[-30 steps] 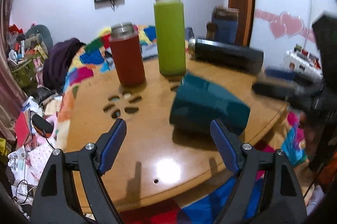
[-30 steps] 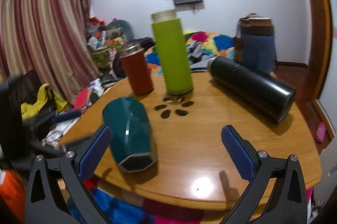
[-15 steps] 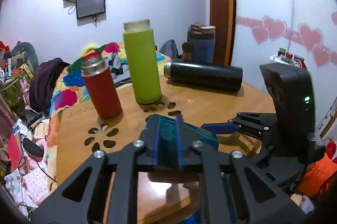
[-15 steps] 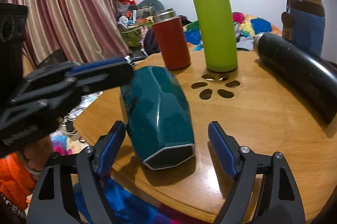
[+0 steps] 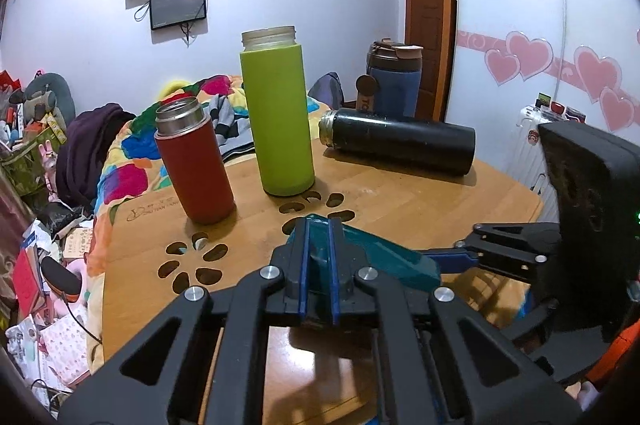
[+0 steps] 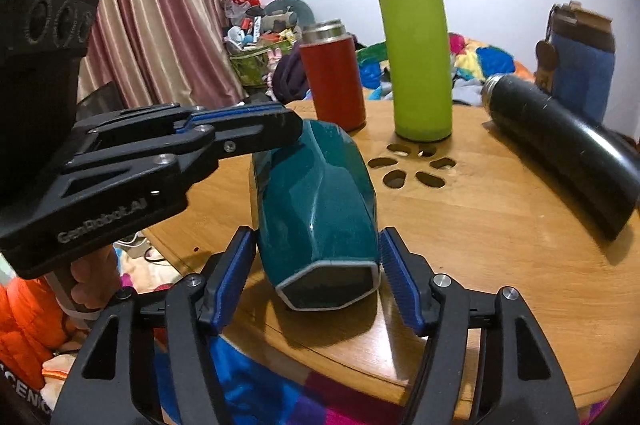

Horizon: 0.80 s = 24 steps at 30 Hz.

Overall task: Flip cup upside down
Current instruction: 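Rotate the teal mug with the left gripper and stand it on its base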

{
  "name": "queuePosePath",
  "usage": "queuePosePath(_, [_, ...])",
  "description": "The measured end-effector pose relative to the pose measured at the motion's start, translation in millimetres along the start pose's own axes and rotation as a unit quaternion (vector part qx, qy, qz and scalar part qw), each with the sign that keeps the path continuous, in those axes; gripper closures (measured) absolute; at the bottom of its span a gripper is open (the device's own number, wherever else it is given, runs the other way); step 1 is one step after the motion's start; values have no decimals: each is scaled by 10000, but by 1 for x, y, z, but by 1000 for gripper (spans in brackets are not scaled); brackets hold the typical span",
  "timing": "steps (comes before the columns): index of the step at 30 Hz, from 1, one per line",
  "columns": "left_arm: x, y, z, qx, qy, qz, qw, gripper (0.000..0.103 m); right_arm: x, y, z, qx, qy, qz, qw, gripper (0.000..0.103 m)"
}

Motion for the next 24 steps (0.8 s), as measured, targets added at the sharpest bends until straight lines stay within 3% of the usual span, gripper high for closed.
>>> queuePosePath(16, [-5,-13,22,52,434,131,9990,95,-17,25,8,418,186,-343,9984,45])
queuePosePath(24, [-2,-21,32,90,608,232,9978,95,-28,16,9,511,286,-428,9974,46])
Point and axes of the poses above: each gripper's, at about its wrist camera, not at the fingertips, and y roughly against the way its jaws point, z to its left, x to its underside, the point moved 3 cm from there along -y, roughly the way its jaws point, and after that the axes turned 9 degrees about y, right-handed, at the moved point
